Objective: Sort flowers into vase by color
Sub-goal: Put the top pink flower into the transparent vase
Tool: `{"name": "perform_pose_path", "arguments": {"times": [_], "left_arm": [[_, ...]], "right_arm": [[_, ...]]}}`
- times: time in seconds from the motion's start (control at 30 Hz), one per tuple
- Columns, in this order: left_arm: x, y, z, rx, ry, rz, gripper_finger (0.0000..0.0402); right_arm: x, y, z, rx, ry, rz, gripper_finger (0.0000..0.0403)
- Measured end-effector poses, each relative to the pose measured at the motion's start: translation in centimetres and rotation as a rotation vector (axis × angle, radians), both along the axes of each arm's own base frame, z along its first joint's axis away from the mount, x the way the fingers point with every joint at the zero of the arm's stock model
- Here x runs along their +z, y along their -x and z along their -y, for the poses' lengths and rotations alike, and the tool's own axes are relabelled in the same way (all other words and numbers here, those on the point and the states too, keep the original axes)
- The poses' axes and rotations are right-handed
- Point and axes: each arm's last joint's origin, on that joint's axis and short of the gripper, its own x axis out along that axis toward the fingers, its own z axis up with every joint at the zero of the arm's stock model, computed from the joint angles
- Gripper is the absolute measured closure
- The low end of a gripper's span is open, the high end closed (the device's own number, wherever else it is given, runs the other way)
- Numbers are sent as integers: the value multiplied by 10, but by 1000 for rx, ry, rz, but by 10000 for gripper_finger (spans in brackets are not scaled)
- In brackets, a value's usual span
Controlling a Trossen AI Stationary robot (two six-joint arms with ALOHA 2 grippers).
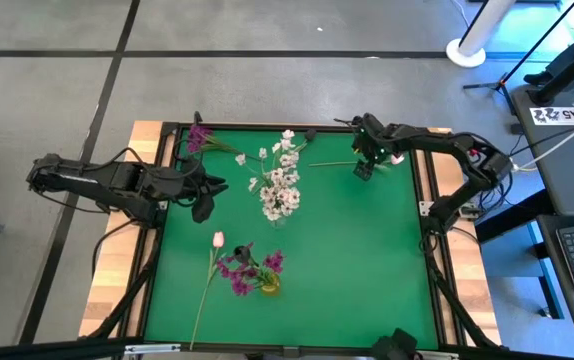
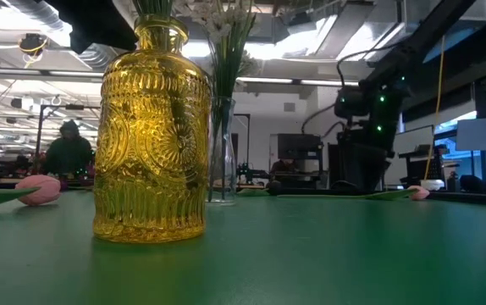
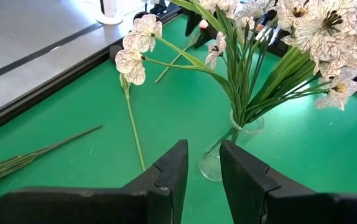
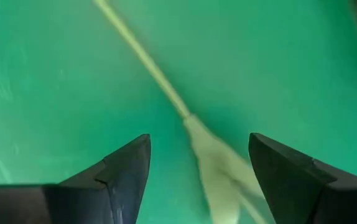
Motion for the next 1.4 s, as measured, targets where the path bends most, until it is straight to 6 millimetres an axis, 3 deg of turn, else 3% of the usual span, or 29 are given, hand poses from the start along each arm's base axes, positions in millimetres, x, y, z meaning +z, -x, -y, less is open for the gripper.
{"name": "perform_pose_path", "arguments": {"times": [0.13,0.27,0.73,1.07,1.27,1.4], "left_arm": [[0,0,0,-1,0,6,312],[0,0,0,0,0,5,312],[0,0,0,0,0,5,312],[1,-1,0,-1,1,15,312],[4,0,0,-5,-5,18,312],[30,3,0,-25,-16,89,312]], "right_arm": [[-11,0,0,29,-37,-49,139],[-15,-1,1,49,-46,-61,169],[-16,0,-1,45,-52,-86,391],[-1,7,-9,8,-37,-96,397],[28,-3,-26,49,80,-90,398],[58,-20,-42,104,162,-112,398]]}}
